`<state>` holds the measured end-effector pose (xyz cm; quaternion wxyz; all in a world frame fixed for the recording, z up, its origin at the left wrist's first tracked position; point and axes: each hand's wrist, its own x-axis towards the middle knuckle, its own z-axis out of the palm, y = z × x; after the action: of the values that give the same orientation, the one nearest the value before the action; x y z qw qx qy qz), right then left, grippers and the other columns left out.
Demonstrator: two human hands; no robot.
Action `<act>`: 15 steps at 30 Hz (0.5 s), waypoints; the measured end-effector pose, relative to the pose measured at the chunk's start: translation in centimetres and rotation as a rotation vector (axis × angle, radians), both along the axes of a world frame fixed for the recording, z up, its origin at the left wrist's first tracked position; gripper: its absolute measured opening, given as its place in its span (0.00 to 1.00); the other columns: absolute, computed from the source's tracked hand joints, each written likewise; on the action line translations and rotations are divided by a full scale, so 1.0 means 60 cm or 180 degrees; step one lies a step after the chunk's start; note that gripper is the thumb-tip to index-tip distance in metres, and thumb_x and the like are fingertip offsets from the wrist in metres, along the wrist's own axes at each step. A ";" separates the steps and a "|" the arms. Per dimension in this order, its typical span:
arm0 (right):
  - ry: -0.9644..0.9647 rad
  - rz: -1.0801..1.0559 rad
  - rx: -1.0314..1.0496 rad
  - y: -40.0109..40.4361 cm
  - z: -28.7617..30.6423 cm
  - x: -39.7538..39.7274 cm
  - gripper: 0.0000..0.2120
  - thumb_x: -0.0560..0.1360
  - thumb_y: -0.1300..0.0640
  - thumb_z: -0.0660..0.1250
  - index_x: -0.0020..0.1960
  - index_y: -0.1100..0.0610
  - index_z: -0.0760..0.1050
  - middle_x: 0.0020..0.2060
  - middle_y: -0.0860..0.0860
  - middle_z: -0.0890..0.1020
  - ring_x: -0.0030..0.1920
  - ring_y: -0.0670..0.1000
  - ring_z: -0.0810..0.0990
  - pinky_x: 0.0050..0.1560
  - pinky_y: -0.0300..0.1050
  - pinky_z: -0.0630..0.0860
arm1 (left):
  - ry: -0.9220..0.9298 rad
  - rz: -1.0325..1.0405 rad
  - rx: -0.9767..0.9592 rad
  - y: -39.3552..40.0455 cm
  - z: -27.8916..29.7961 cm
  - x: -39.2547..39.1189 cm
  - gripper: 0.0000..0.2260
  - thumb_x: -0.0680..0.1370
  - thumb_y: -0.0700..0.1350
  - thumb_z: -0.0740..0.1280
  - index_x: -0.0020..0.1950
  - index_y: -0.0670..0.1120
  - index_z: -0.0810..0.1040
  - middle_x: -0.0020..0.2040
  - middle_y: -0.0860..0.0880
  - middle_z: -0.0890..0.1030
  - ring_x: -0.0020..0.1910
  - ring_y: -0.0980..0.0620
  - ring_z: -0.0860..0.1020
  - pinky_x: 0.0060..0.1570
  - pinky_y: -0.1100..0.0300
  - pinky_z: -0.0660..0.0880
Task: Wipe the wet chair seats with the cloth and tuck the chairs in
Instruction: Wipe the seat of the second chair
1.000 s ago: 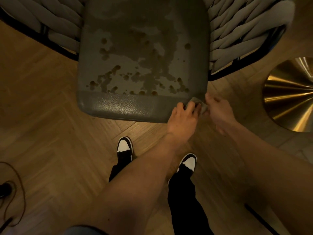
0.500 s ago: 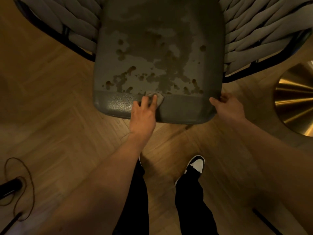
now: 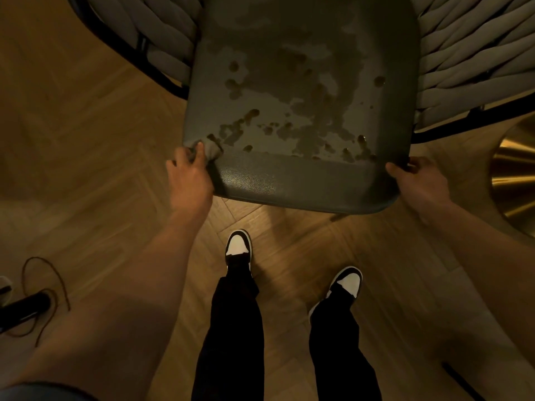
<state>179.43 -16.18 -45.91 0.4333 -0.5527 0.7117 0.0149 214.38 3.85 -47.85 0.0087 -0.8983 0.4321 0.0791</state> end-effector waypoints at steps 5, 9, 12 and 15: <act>-0.0038 0.0022 0.0000 0.004 0.003 0.002 0.29 0.81 0.43 0.66 0.77 0.58 0.68 0.70 0.57 0.77 0.69 0.61 0.75 0.67 0.52 0.71 | -0.0055 0.0583 -0.0499 0.024 0.016 0.069 0.25 0.72 0.37 0.56 0.69 0.42 0.72 0.60 0.34 0.70 0.51 0.33 0.70 0.52 0.46 0.68; -0.0093 -0.0118 0.0043 0.005 0.005 0.004 0.29 0.82 0.39 0.62 0.75 0.56 0.70 0.69 0.56 0.77 0.69 0.61 0.75 0.70 0.54 0.71 | 0.0195 0.0384 -0.0565 0.011 -0.004 0.070 0.24 0.74 0.38 0.56 0.71 0.42 0.71 0.58 0.33 0.70 0.51 0.33 0.71 0.53 0.47 0.70; -0.0221 -0.0368 0.0147 0.001 0.004 -0.002 0.39 0.74 0.24 0.59 0.72 0.51 0.73 0.67 0.54 0.79 0.67 0.61 0.77 0.70 0.62 0.73 | 0.0616 0.0430 -0.0793 -0.002 -0.022 0.049 0.24 0.75 0.37 0.56 0.71 0.40 0.72 0.58 0.33 0.70 0.55 0.35 0.72 0.59 0.49 0.72; -0.0302 -0.0563 0.0230 -0.015 -0.027 -0.022 0.57 0.52 0.10 0.53 0.68 0.46 0.76 0.64 0.53 0.81 0.64 0.60 0.79 0.68 0.63 0.74 | 0.0684 0.0278 -0.0831 -0.012 -0.022 0.019 0.22 0.76 0.37 0.57 0.69 0.40 0.73 0.59 0.34 0.70 0.56 0.34 0.72 0.60 0.48 0.72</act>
<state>178.10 -17.08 -47.53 0.4858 -0.4719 0.7354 -0.0239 215.52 3.13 -49.19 -0.1576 -0.8961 0.3976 0.1182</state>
